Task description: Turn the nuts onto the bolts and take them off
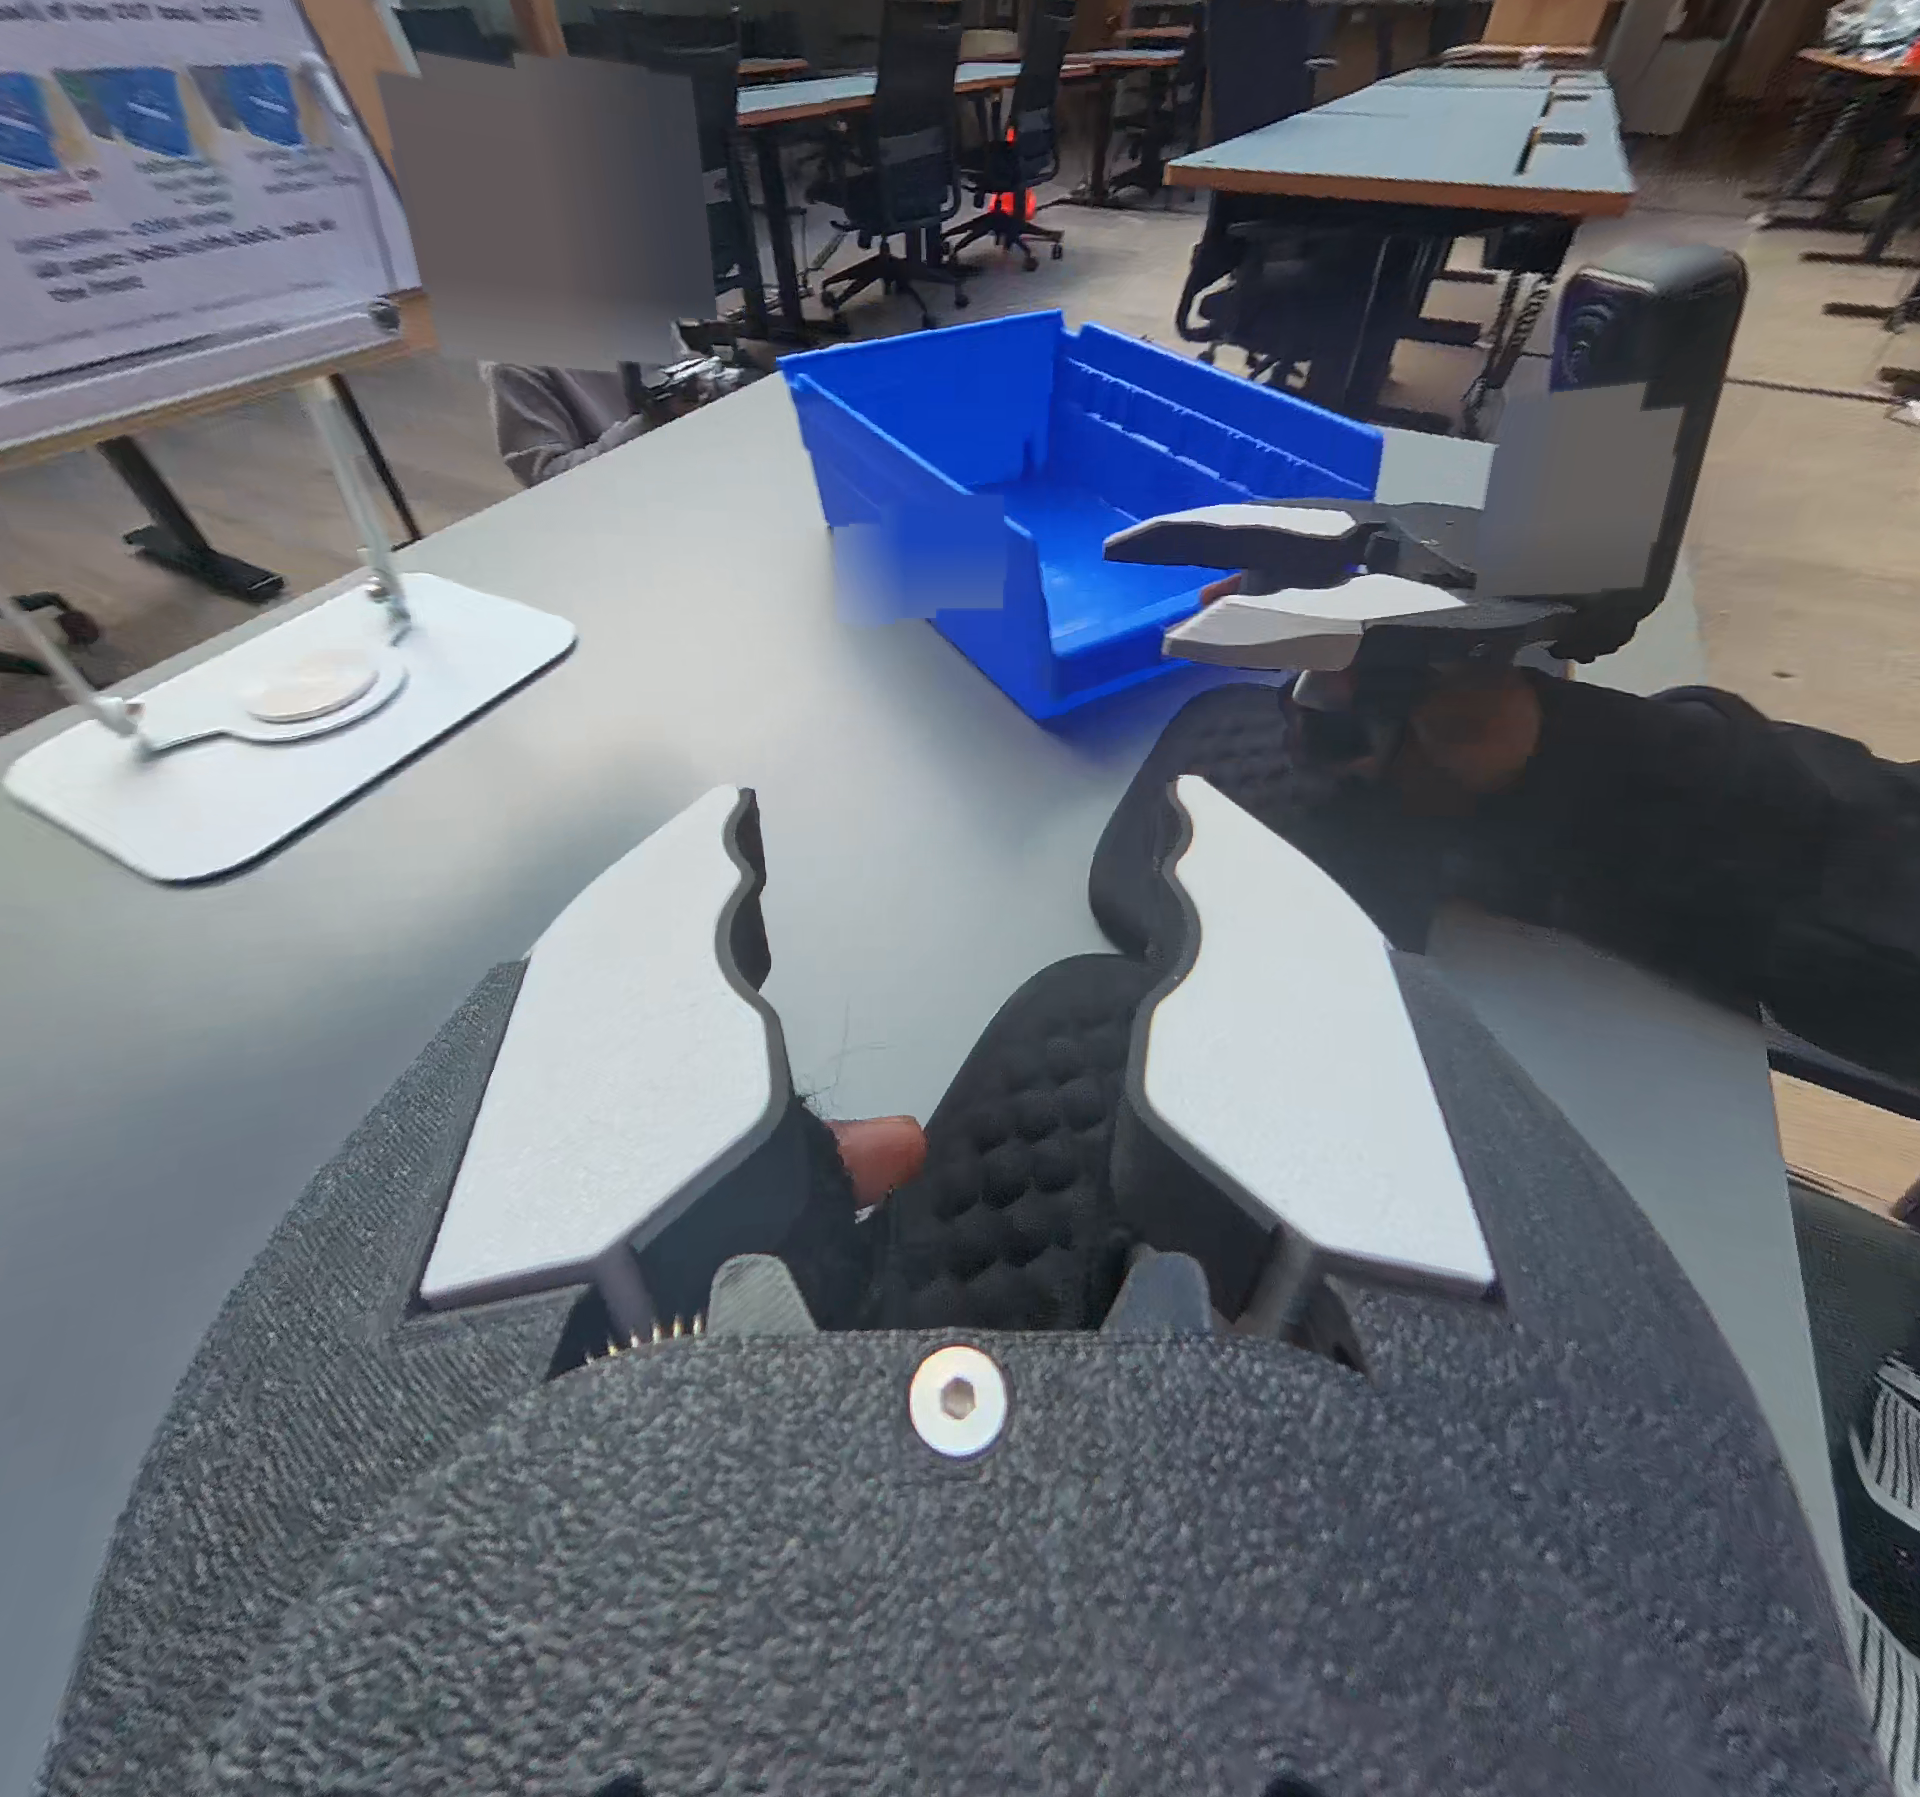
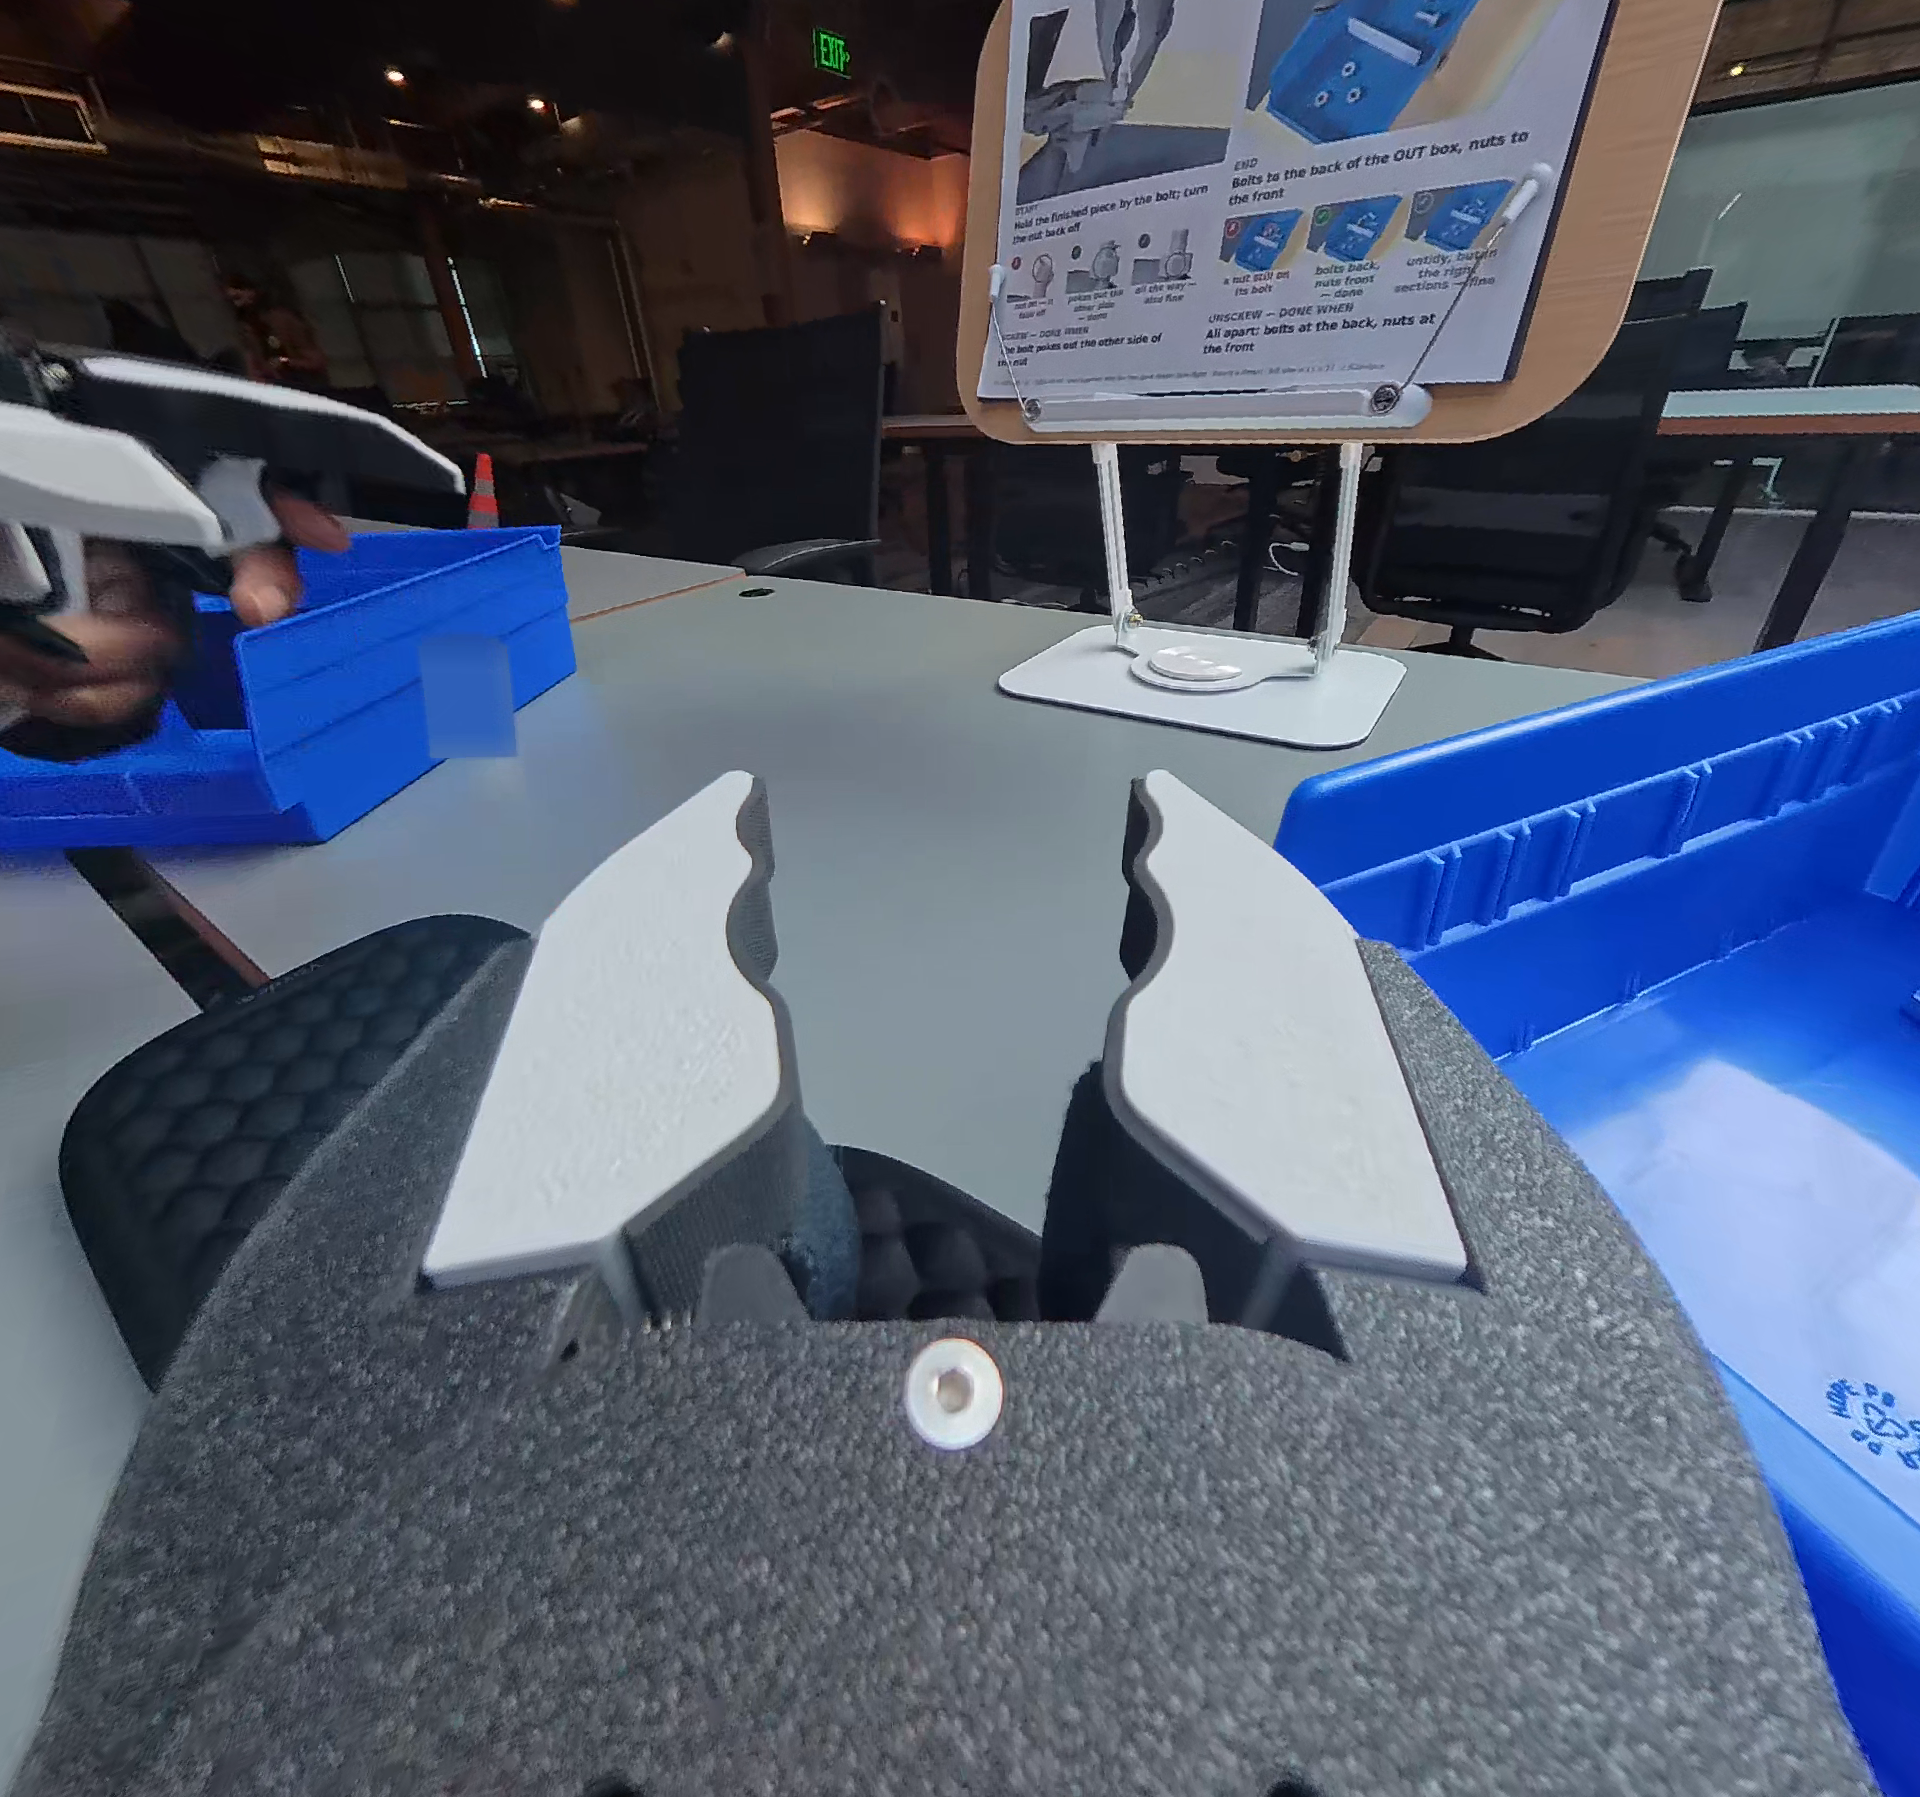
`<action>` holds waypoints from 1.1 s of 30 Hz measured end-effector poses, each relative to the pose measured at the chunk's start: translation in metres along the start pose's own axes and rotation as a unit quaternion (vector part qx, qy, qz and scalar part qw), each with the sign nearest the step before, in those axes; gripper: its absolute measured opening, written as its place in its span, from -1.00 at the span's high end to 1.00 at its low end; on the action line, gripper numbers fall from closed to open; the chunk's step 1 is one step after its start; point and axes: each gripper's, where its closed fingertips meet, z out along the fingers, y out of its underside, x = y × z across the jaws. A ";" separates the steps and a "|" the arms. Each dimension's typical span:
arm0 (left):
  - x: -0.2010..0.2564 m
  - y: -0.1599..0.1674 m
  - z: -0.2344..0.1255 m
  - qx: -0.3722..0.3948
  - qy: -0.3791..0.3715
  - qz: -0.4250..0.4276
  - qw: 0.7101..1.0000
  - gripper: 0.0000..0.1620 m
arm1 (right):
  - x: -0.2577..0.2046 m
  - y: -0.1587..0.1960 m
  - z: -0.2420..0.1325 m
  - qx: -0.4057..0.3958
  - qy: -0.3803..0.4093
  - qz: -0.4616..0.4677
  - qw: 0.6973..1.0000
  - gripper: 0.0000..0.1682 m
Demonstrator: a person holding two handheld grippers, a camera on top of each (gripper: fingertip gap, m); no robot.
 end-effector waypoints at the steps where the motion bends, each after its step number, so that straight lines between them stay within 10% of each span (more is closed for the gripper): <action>1: -0.012 -0.007 -0.019 -0.013 -0.027 0.001 1.000 0.11 | -0.001 0.000 0.000 -0.002 -0.001 -0.004 1.000 0.24; 7: -0.131 -0.011 -0.150 -0.168 -0.212 -0.030 0.962 0.24 | -0.006 0.001 0.001 -0.007 0.002 -0.032 0.999 0.27; 13: -0.241 0.053 -0.252 -0.325 -0.297 -0.177 0.880 0.38 | -0.004 0.004 0.003 -0.021 0.013 -0.036 0.999 0.27; 18: -0.301 0.134 -0.275 -0.429 -0.314 -0.253 0.808 0.51 | -0.009 0.007 0.005 -0.030 0.010 -0.054 0.998 0.31; 33: -0.336 0.201 -0.262 -0.461 -0.274 -0.296 0.790 0.87 | 0.002 -0.001 -0.001 0.000 0.030 -0.021 0.999 0.32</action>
